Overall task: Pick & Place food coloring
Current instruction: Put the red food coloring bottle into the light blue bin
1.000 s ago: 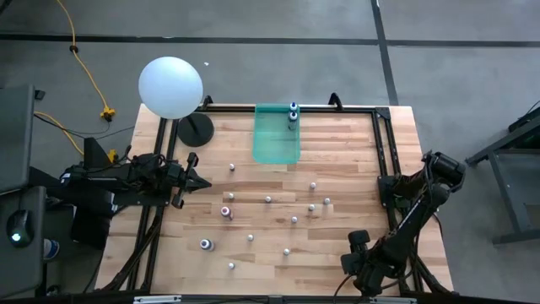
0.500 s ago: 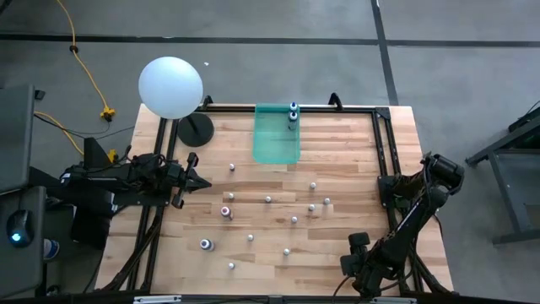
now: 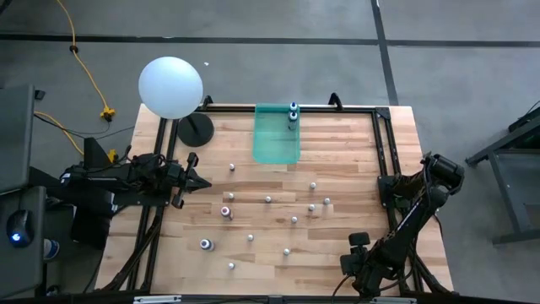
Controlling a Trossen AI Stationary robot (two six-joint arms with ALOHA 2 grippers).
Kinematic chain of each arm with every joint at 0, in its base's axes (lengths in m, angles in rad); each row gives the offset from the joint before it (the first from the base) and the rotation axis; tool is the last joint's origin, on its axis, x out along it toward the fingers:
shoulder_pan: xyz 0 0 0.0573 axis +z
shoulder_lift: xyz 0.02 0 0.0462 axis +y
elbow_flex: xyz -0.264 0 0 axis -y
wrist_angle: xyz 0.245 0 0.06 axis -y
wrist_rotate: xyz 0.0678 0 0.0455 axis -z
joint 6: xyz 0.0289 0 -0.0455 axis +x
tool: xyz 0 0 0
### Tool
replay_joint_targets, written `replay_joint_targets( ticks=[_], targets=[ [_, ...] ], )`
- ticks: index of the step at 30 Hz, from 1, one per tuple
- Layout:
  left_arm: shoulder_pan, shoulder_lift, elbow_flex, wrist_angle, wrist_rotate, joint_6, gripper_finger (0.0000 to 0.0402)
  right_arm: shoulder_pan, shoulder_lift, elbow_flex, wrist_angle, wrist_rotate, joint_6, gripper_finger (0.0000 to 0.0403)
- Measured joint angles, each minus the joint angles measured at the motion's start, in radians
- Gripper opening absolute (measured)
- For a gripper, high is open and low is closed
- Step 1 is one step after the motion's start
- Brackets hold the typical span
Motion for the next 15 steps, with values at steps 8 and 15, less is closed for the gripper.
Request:
replay_joint_targets(
  ticks=[8, 15],
  targets=[
    [0.000, 0.000, 0.000, 0.000, 0.000, 0.000, 0.0001, 0.000, 0.000, 0.000, 0.000, 0.000, 0.000, 0.0125],
    [0.000, 0.000, 0.000, 0.000, 0.000, 0.000, 0.0001, 0.000, 0.000, 0.000, -0.001, -0.006, 0.000, 0.0087]
  ],
)
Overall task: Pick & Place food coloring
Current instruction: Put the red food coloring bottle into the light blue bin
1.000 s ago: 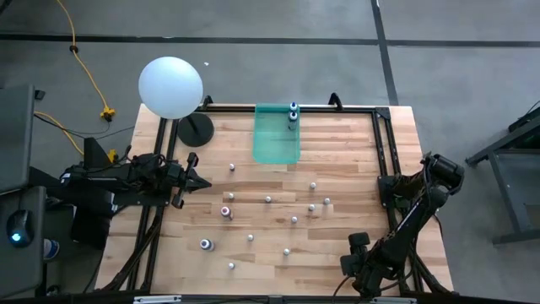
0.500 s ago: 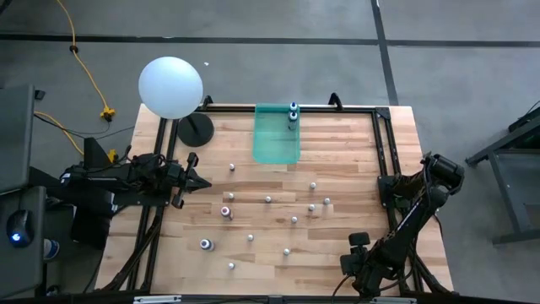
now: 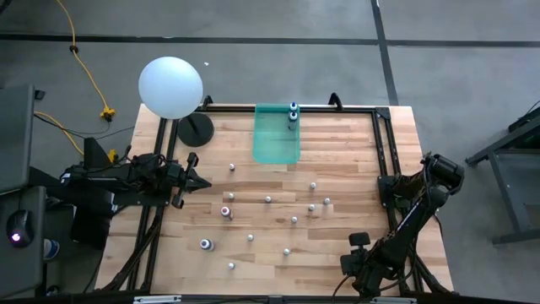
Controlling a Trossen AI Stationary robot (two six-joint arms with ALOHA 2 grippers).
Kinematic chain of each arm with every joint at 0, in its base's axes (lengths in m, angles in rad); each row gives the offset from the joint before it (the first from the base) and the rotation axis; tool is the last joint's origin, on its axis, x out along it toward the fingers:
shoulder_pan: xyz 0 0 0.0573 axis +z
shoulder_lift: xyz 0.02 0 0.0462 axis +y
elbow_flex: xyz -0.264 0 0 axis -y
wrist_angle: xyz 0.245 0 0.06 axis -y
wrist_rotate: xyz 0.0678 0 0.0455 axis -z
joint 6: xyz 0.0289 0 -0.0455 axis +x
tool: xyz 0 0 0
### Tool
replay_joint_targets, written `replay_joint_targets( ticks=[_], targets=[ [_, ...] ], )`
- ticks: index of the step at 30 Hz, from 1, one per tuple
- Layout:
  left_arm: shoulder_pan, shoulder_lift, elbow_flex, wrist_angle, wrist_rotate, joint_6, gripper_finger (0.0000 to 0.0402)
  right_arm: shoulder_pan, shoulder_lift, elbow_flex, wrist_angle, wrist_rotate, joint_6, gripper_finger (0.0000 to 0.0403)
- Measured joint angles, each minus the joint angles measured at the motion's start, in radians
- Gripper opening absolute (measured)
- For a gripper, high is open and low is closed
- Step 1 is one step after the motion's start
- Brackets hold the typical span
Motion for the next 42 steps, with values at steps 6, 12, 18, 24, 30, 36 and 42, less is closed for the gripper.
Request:
replay_joint_targets(
  ticks=[6, 12, 18, 24, 30, 36, 42],
  targets=[
    [0.000, 0.000, 0.000, 0.000, 0.000, 0.000, 0.0001, 0.000, 0.000, 0.000, -0.002, -0.027, 0.000, 0.0049],
    [0.000, 0.000, 0.000, 0.000, 0.000, 0.000, 0.0001, -0.004, -0.001, 0.000, -0.002, -0.047, 0.000, 0.0039],
    [0.000, 0.000, 0.000, 0.000, 0.000, 0.000, 0.0001, -0.030, -0.001, 0.000, 0.000, -0.088, 0.000, 0.0039],
    [0.000, 0.000, 0.000, 0.000, 0.000, 0.000, 0.0001, -0.061, -0.007, 0.000, 0.001, -0.118, 0.000, 0.0039],
    [0.000, 0.000, 0.000, 0.000, 0.000, 0.000, 0.0001, -0.092, -0.072, 0.000, 0.001, -0.097, 0.000, 0.0038],
    [0.000, 0.000, 0.000, 0.000, 0.000, 0.000, 0.0001, -0.131, -0.136, 0.000, 0.001, -0.058, -0.004, 0.0038],
    [0.000, 0.000, 0.000, 0.000, 0.000, 0.000, 0.0001, -0.193, -0.178, 0.000, 0.019, -0.053, -0.039, 0.0038]
  ],
)
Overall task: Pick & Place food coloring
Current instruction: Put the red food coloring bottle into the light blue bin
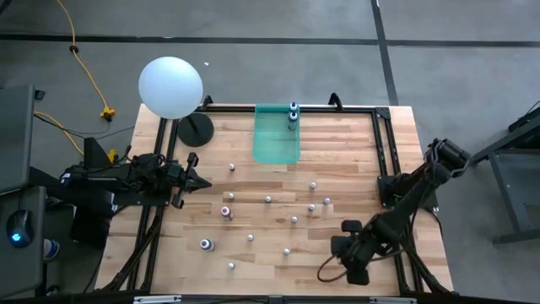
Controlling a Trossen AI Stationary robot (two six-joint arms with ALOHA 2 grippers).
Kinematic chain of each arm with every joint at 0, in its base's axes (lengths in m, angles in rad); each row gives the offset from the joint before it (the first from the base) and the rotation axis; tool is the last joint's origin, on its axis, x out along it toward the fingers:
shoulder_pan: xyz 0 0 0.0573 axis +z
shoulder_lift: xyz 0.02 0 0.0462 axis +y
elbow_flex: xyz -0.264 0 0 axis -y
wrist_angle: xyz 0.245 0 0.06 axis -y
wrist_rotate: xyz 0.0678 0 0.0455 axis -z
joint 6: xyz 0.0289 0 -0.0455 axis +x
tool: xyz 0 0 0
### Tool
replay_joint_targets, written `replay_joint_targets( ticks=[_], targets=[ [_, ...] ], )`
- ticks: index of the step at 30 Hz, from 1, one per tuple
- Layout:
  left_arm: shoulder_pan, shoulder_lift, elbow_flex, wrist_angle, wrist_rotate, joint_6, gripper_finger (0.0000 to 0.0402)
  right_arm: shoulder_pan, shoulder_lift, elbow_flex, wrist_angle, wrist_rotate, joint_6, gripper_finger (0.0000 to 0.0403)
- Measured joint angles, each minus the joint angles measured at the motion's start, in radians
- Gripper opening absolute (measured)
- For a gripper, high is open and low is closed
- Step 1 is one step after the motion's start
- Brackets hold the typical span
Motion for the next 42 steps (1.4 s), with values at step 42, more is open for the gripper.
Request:
replay_joint_targets(
  ticks=[42],
  targets=[
    [0.000, 0.000, 0.000, 0.000, 0.000, 0.000, 0.0001, -0.831, 0.312, 0.945, -0.171, 0.305, -0.784, 0.0041]
  ],
)
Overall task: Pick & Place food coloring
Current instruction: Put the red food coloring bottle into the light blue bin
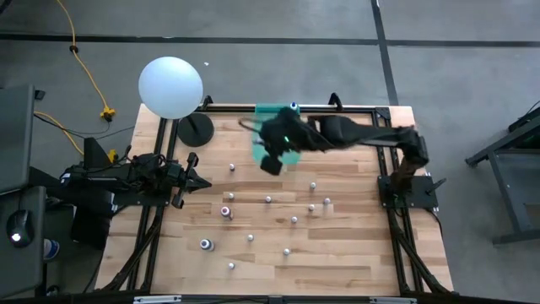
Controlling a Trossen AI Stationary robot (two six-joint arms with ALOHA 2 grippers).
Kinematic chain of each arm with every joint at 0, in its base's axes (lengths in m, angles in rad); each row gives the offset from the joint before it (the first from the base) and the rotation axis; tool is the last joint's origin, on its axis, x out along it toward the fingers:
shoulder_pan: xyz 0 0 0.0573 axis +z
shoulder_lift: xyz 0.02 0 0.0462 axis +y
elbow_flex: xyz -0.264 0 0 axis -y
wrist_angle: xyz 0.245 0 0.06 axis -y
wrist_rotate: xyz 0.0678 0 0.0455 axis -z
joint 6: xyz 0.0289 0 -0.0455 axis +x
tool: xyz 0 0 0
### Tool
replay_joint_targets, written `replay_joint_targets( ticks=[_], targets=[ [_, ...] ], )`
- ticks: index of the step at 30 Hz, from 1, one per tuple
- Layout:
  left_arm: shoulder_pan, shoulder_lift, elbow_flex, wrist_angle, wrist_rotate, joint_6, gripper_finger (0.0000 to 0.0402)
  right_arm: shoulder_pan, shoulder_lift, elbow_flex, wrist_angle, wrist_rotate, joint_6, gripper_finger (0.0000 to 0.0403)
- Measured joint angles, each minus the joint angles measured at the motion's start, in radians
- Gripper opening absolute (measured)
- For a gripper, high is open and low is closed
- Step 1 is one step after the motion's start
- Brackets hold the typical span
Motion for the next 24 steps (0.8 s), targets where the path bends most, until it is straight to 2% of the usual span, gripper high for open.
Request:
replay_joint_targets(
  ticks=[5, 13, 24],
  targets=[
    [0.000, 0.000, 0.000, 0.000, 0.000, 0.000, 0.0001, -0.125, 0.071, 0.021, -0.001, -0.111, -0.015, 0.0042],
    [0.000, 0.000, 0.000, 0.000, 0.000, 0.000, 0.0001, -0.286, 0.166, 0.004, -0.127, -0.167, -0.015, 0.0043],
    [0.000, 0.000, 0.000, 0.000, 0.000, 0.000, 0.0001, -0.392, 0.301, 0.004, -0.225, -0.263, 0.001, 0.0043]
  ],
)
